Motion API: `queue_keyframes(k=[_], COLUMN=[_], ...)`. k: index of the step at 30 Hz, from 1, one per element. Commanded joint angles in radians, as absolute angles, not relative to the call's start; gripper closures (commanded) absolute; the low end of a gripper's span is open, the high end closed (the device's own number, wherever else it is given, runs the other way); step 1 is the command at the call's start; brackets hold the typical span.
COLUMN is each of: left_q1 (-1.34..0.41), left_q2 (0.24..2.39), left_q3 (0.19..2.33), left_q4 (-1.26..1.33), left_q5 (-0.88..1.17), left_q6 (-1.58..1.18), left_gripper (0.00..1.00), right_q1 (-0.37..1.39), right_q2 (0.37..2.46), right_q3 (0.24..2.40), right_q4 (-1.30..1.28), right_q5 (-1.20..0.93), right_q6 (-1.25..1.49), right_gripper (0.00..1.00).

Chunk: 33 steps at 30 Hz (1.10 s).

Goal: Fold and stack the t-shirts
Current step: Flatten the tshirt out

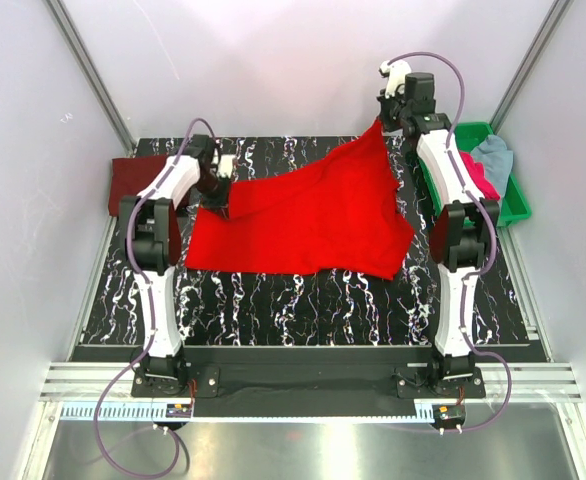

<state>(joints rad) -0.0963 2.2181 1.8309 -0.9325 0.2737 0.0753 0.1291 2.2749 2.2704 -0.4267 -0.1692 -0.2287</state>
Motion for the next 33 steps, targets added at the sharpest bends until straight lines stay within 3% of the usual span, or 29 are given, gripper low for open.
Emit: queue_keyframes(k=[1,12,25,33], left_q1=[-0.077,-0.077,-0.141,-0.150], left_q2=[2.054,1.824,1.301,1.097], left_q3=[1.968,2.091,1.829,1.776], left_q4=[-0.957,-0.963,-0.755,-0.733], left_q5=[0.249,0.206,0.035,-0.044], left_q6=[0.127,0.235,0.305,0.285], left_gripper=[1.00,1.00,1.00,1.00], right_q1=[0.110,0.094,0.094,0.081], right_q2=[2.109,1.758,1.237,1.000], right_q3=[2.258,2.143,2.010,1.951], right_q4=[-0.393,-0.388,-0.437,-0.580], right_q5=[-0.098,-0.006,0.095,0.043], right_q6=[-0.262,-0.238,-0.287,-0.305], right_gripper=[1.00,1.00,1.00,1.00])
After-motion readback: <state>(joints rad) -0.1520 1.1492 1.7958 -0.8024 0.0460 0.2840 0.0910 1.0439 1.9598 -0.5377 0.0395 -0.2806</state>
